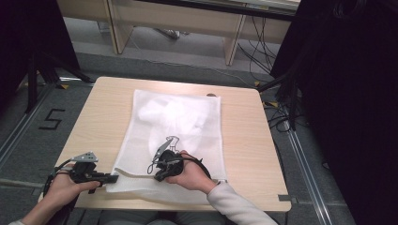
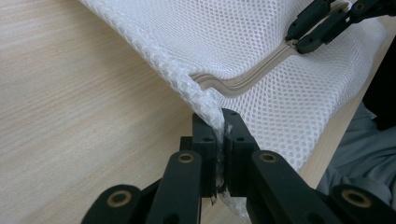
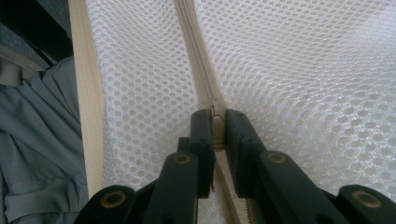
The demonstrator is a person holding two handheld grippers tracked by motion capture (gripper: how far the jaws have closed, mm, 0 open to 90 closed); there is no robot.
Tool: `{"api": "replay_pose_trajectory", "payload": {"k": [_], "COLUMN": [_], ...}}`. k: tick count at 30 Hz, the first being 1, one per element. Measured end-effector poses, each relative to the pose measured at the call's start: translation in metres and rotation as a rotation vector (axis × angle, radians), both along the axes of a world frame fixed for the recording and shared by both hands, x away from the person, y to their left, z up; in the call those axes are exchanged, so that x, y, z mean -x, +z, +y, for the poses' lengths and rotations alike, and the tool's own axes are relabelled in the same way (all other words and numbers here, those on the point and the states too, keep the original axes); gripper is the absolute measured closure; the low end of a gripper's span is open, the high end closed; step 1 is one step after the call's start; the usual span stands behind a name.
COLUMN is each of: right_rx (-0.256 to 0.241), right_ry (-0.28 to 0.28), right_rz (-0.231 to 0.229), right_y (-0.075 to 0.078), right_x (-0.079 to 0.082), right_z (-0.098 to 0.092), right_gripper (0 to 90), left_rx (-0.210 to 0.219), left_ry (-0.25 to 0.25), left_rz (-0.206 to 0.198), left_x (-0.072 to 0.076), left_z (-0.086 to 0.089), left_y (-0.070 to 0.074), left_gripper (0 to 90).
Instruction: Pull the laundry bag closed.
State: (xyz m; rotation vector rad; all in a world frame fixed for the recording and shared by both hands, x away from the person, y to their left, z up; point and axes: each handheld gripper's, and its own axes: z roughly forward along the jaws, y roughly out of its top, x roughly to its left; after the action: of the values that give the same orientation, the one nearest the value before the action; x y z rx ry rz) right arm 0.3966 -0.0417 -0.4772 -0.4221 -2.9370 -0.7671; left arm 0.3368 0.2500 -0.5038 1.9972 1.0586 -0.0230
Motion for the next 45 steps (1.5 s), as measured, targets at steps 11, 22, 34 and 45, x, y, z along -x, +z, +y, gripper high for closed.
{"api": "replay_pose_trajectory", "payload": {"k": [11,22,34,45], "right_rx": [0.01,0.022,0.014,0.019], "right_ry": [-0.009,-0.036,-0.03,-0.043], "right_rz": [0.001,-0.006,-0.005,0.001], "right_y": [0.001,0.002,0.003,0.004], "right_x": [0.0,0.001,0.0,0.0], "right_z": [-0.005,-0.01,-0.014,-0.019], "right_gripper": [82.3,82.3,82.3,82.3], "left_rx": [0.005,-0.012,-0.003,-0.009], "left_ry": [0.015,0.002,0.013,0.0], "left_rz": [-0.015,-0.001,-0.01,0.0], "left_x": [0.001,0.0,0.001,0.0], "left_z": [-0.001,0.0,-0.001,0.0], "left_y": [-0.001,0.0,0.0,0.0], "left_gripper": [84.8,84.8,84.8,84.8]}}
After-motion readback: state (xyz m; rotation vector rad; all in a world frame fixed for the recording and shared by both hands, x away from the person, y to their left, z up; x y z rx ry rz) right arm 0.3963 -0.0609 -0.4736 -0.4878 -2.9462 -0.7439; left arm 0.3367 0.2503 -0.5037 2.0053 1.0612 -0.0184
